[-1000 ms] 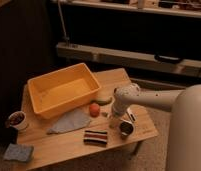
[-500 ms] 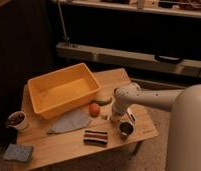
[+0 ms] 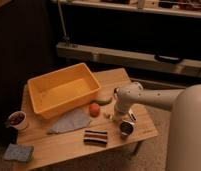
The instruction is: Place fork in tray
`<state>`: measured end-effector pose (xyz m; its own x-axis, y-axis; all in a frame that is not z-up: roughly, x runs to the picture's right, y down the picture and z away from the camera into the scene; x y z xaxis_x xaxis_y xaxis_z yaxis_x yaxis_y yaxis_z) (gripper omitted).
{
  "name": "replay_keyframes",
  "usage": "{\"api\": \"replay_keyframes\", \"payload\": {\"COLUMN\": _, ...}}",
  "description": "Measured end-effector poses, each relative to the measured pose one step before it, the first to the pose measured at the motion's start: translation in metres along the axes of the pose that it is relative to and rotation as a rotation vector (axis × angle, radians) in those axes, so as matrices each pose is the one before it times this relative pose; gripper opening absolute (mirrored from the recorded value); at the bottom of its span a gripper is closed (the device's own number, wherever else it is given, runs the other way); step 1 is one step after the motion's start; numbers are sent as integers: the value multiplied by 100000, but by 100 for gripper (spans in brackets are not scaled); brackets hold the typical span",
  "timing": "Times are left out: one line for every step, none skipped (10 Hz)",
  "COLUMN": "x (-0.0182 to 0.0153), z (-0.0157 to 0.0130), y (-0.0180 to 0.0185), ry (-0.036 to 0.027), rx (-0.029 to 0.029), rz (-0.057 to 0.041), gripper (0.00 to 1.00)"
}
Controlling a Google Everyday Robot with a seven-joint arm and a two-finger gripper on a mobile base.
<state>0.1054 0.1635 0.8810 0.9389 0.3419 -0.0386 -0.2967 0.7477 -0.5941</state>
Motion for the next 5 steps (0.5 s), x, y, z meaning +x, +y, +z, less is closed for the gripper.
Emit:
{"api": "replay_keyframes", "payload": {"x": 352, "z": -621, "y": -587, "ry": 126, "rx": 1583, "rz": 500, "gripper": 12}}
{"api": "replay_keyframes", "payload": {"x": -20, "z": -995, "y": -635, "ry": -649, "rx": 1550, "rz": 901, "gripper": 12}}
{"api": "replay_keyframes", "payload": {"x": 38, "z": -1435, "y": -784, "ry": -627, "rx": 1854, "rz": 301, "gripper": 12}}
{"api": "replay_keyframes", "payload": {"x": 276, "z": -1701, "y": -816, "ry": -460, "rx": 1973, "rz": 307, "gripper": 12}}
{"api": "replay_keyframes", "payload": {"x": 211, "z": -1790, "y": -827, "ry": -485, "rx": 1845, "rz": 298, "gripper": 12}}
